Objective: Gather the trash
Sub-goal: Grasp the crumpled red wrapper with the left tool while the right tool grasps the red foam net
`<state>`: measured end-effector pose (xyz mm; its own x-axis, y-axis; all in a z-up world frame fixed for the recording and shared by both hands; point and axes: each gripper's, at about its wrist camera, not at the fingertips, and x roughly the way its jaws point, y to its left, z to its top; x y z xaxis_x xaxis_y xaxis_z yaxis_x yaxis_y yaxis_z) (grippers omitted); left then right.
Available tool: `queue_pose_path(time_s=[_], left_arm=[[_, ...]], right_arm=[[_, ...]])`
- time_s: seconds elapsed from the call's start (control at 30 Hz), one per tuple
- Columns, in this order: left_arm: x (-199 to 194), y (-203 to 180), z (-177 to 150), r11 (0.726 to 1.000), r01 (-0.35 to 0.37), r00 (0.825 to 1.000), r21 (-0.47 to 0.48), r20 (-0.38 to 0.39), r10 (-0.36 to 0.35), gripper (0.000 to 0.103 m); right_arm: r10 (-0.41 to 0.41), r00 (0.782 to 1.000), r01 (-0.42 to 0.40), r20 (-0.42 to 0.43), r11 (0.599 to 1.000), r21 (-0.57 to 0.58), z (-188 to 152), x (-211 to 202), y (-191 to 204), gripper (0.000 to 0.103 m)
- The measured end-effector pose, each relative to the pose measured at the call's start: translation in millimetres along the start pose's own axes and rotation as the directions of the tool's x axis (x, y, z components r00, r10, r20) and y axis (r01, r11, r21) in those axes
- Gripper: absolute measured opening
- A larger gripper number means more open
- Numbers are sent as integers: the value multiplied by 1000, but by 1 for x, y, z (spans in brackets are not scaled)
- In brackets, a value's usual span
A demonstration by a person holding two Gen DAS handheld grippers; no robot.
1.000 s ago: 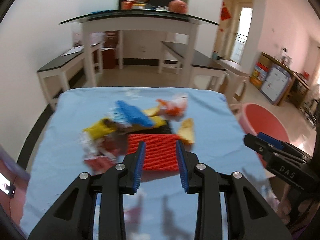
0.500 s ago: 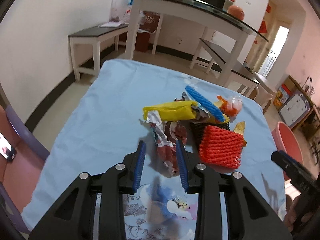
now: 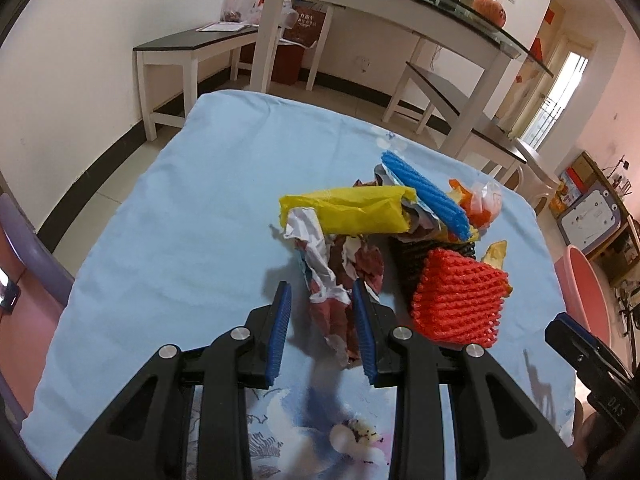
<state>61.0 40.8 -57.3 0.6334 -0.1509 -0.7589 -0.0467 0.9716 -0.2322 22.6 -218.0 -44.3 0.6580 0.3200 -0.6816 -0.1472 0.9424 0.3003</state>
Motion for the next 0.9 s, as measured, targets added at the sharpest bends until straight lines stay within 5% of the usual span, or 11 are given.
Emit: queue_pose_path(time_s=[0.1,0.13,0.23,0.43,0.63,0.9], left_arm=[[-1,3,-2,1000,5,1000,6,5,-5,29],[-2,4,-3,1000,7,1000,8,8,-8,17],[-5,7,-2,1000,20,1000,5,13,-20,11],[-18,11,-3,999,31,999,15,33,-32,9],[-27,19,-5,999,42,998,6,40,-42,9],[-31,23,-6,999,42,998,-2,45,-42,9]], right_arm=[[27,1000,-27,0,1000,-11,3,3,4,57],[37,999,-37,3,999,-22,6,4,7,57],[64,998,-63,16,996,-55,15,6,14,60],[152,988,-154,-23,977,-148,38,29,31,67],[151,982,-171,-110,962,-211,48,70,39,67],[300,917,-339,-263,933,-117,27,71,41,65]])
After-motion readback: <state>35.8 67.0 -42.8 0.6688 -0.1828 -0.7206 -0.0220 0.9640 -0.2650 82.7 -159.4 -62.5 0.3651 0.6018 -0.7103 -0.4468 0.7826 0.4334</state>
